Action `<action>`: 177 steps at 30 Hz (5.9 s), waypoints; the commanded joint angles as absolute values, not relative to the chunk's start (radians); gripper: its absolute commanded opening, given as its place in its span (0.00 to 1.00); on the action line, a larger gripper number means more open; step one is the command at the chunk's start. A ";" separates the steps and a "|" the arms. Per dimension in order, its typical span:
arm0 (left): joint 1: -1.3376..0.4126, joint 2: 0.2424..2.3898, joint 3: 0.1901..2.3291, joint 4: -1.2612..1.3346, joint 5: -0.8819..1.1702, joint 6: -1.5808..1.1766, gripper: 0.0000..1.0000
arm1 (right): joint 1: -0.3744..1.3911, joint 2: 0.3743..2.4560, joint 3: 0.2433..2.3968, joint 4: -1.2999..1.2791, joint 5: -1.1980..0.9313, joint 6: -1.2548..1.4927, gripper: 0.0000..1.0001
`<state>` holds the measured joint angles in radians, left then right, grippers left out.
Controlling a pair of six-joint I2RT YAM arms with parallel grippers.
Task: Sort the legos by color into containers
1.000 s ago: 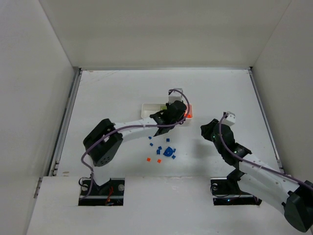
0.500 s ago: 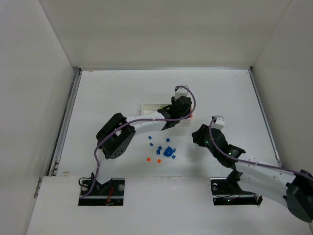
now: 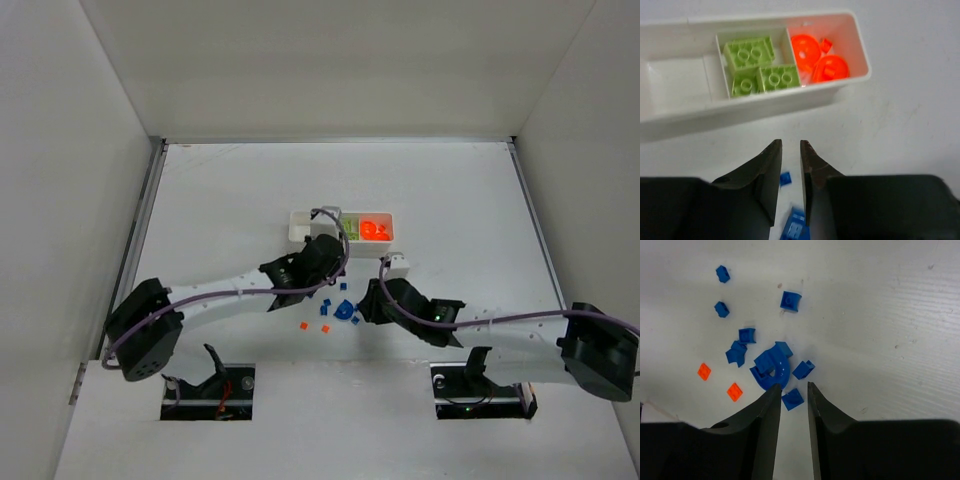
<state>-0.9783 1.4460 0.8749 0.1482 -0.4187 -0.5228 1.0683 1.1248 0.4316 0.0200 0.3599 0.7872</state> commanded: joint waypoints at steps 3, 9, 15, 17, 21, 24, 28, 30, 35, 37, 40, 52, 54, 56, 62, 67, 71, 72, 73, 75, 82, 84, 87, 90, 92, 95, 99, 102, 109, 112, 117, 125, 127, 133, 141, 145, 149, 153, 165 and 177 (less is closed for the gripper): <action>-1.038 1.277 0.707 0.057 -0.477 -0.589 0.17 | 1.075 1.207 0.492 0.069 0.288 0.845 0.35; -1.021 1.125 0.542 0.017 -0.486 -0.673 0.19 | 1.056 1.253 0.483 0.130 0.278 0.922 0.39; -1.007 1.068 0.465 0.017 -0.462 -0.699 0.23 | 1.010 1.336 0.483 0.189 0.215 0.951 0.32; -1.010 1.054 0.450 0.017 -0.454 -0.707 0.25 | 1.009 1.357 0.485 0.201 0.213 0.960 0.31; -1.018 1.045 0.431 0.018 -0.434 -0.721 0.31 | 1.002 1.370 0.480 0.233 0.222 0.976 0.23; -1.019 1.068 0.425 0.028 -0.414 -0.723 0.36 | 0.990 1.361 0.472 0.264 0.224 0.979 0.15; -1.018 1.103 0.425 0.060 -0.413 -0.723 0.38 | 0.984 1.322 0.472 0.264 0.227 0.970 0.12; -1.016 1.117 0.425 0.080 -0.413 -0.719 0.38 | 0.984 1.293 0.476 0.249 0.229 0.963 0.12; -0.995 1.152 0.428 0.123 -0.413 -0.716 0.38 | 0.986 1.235 0.505 0.173 0.265 0.937 0.12; -0.990 1.163 0.431 0.141 -0.413 -0.716 0.38 | 0.986 1.230 0.518 0.152 0.270 0.927 0.12; -0.989 1.178 0.440 0.150 -0.405 -0.712 0.39 | 0.976 1.267 0.541 0.109 0.259 0.917 0.19; -0.989 1.232 0.453 0.155 -0.397 -0.690 0.39 | 0.998 1.430 0.630 0.052 0.247 0.905 0.55; -0.989 1.233 0.453 0.155 -0.397 -0.687 0.39 | 1.010 1.439 0.640 0.054 0.244 0.904 0.60; -0.986 1.233 0.453 0.155 -0.397 -0.683 0.39 | 1.022 1.442 0.647 0.046 0.242 0.904 0.64; -0.973 1.213 0.451 0.155 -0.402 -0.666 0.39 | 1.056 1.453 0.675 -0.032 0.288 0.876 0.62; -0.947 1.164 0.434 0.147 -0.396 -0.666 0.39 | 1.084 1.519 0.753 -0.094 0.314 0.836 0.65; -0.943 1.147 0.423 0.143 -0.396 -0.669 0.39 | 1.090 1.560 0.779 -0.095 0.341 0.821 0.63; -0.943 1.147 0.422 0.141 -0.396 -0.669 0.39 | 1.090 1.568 0.782 -0.097 0.341 0.818 0.62; -0.943 1.147 0.422 0.140 -0.396 -0.669 0.39 | 1.090 1.575 0.787 -0.100 0.341 0.815 0.62; -0.943 1.147 0.422 0.138 -0.396 -0.669 0.39 | 1.090 1.589 0.790 -0.107 0.344 0.815 0.61; -0.936 1.109 0.408 0.132 -0.396 -0.673 0.39 | 1.099 1.614 0.816 -0.144 0.373 0.810 0.48; -0.935 1.097 0.405 0.121 -0.396 -0.673 0.39 | 1.107 1.617 0.827 -0.159 0.388 0.804 0.48; -0.929 1.082 0.403 0.109 -0.396 -0.670 0.39 | 1.119 1.628 0.848 -0.190 0.405 0.798 0.51; -0.924 1.066 0.403 0.100 -0.396 -0.666 0.39 | 1.130 1.641 0.868 -0.210 0.420 0.785 0.49; -0.921 1.054 0.399 0.095 -0.396 -0.666 0.39 | 1.133 1.649 0.877 -0.225 0.433 0.781 0.44; -0.917 1.035 0.390 0.091 -0.396 -0.669 0.39 | 1.134 1.644 0.877 -0.238 0.449 0.787 0.39; -0.917 1.031 0.388 0.087 -0.394 -0.669 0.39 | 1.131 1.597 0.854 -0.227 0.451 0.795 0.39; -0.923 1.034 0.394 0.084 -0.394 -0.669 0.39 | 1.133 1.551 0.841 -0.216 0.443 0.796 0.39; -0.915 1.006 0.399 0.060 -0.400 -0.669 0.39 | 1.098 1.464 0.827 -0.166 0.388 0.762 0.39; -0.903 0.971 0.391 0.038 -0.406 -0.672 0.39 | 1.059 1.445 0.859 -0.143 0.359 0.729 0.39; -0.868 0.887 0.361 -0.018 -0.407 -0.681 0.39 | 0.980 1.468 0.971 -0.094 0.282 0.655 0.38; -0.866 0.842 0.342 -0.057 -0.402 -0.715 0.40 | 0.849 1.661 1.204 -0.063 0.218 0.571 0.39; -0.878 0.859 0.342 -0.049 -0.402 -0.719 0.40 | 0.831 1.718 1.252 -0.058 0.221 0.560 0.39; -0.915 0.926 0.348 -0.006 -0.410 -0.726 0.43 | 0.797 1.841 1.359 -0.044 0.222 0.561 0.39; -0.941 1.037 0.380 0.075 -0.410 -0.713 0.45 | 0.789 1.893 1.413 -0.037 0.219 0.554 0.58; -0.955 1.121 0.417 0.116 -0.411 -0.695 0.46 | 0.789 1.885 1.407 -0.034 0.219 0.554 0.65; -0.963 1.178 0.451 0.155 -0.425 -0.677 0.46 | 0.789 1.842 1.378 -0.020 0.224 0.554 0.65; -0.975 1.226 0.480 0.173 -0.465 -0.660 0.46 | 0.789 1.744 1.274 0.024 0.229 0.557 0.57; -1.004 1.358 0.526 0.192 -0.474 -0.620 0.37 | 0.797 1.493 0.919 0.144 0.239 0.618 0.53; -1.053 1.417 0.557 0.124 -0.515 -0.629 0.15 | 0.775 1.348 0.718 0.192 0.252 0.664 0.54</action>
